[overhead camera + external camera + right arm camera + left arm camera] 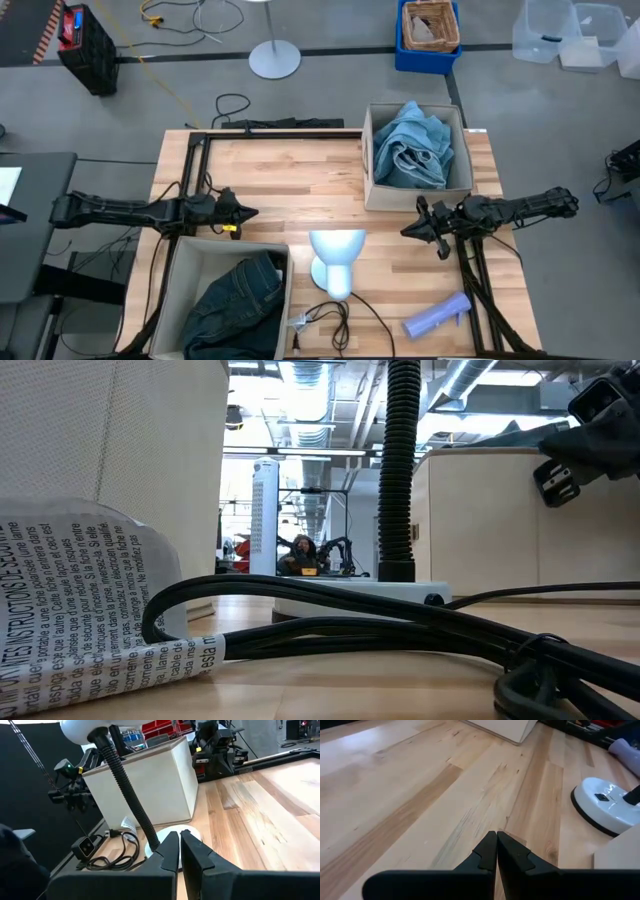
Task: Sort clothes
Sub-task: Return to Home Position
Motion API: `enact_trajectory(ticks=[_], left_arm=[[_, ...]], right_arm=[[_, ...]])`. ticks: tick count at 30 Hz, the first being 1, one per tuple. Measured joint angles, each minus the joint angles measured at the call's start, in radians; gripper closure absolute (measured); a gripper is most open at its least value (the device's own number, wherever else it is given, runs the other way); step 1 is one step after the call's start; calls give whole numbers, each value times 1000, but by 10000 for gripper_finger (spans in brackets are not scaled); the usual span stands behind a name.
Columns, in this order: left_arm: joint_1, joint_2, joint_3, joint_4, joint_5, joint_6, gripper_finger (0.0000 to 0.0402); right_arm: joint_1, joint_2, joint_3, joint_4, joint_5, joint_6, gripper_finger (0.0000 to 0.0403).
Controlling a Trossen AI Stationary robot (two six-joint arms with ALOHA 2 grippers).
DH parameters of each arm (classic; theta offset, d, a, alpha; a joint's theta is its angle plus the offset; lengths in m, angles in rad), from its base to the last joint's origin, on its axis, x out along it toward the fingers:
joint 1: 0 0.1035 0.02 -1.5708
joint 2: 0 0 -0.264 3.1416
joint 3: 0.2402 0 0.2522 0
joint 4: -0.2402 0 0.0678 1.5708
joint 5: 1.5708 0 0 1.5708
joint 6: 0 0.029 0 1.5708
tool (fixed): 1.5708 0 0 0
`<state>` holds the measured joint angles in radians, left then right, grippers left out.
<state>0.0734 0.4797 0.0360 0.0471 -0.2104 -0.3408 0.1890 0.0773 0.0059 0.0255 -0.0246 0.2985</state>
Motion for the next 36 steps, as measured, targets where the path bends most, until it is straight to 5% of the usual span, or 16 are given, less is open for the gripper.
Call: enact_trajectory(ticks=[26, 36], left_arm=[[0, -5, 1, -6, -2, 0, 393], [0, -224, -5, -23, -4, 1, 393]], right_arm=[[0, 0, -1, -7, 0, -3, 369], [0, 0, -1, -8, 0, -3, 369]])
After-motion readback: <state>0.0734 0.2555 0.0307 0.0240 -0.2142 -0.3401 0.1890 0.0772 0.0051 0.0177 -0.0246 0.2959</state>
